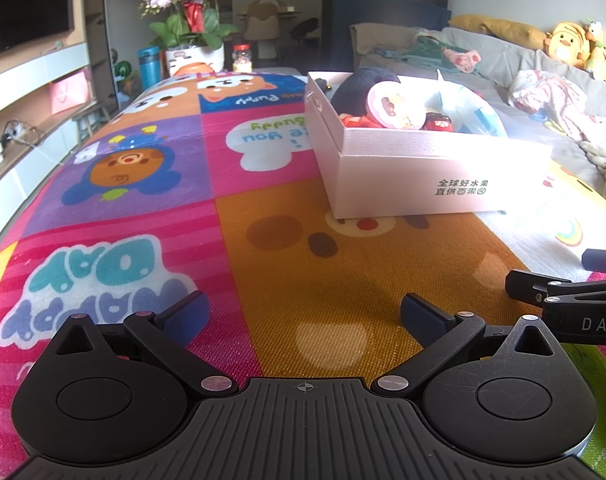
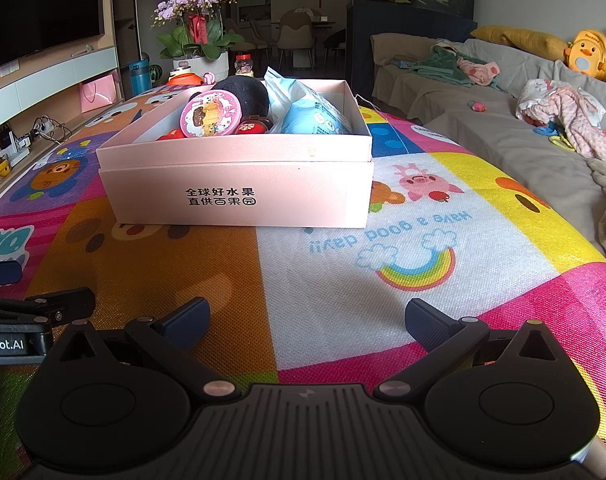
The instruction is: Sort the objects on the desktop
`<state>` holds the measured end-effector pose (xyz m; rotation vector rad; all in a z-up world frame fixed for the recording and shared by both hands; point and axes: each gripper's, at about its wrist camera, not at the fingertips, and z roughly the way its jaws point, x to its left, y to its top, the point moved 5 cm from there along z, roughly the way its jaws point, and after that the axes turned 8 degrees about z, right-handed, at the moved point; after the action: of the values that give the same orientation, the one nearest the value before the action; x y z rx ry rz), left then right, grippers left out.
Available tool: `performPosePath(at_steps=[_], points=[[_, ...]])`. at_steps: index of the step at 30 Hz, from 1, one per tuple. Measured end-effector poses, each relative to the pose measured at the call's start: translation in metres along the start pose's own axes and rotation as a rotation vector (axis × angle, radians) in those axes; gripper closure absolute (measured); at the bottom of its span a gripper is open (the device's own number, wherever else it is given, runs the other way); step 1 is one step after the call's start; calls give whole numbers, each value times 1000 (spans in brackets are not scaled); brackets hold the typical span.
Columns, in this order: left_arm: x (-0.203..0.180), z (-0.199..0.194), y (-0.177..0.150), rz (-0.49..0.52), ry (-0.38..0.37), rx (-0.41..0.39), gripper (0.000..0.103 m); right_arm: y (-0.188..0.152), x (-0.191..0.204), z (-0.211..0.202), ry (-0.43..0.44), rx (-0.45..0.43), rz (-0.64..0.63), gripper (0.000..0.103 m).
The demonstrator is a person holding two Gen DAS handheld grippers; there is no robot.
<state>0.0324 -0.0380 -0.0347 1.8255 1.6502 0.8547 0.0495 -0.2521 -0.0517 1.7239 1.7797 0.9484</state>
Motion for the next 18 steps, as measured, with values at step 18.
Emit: performPosePath(at_steps=[18], points=[[-1, 0, 1, 1, 4, 2, 0, 0, 0, 0, 0, 0, 0, 0]])
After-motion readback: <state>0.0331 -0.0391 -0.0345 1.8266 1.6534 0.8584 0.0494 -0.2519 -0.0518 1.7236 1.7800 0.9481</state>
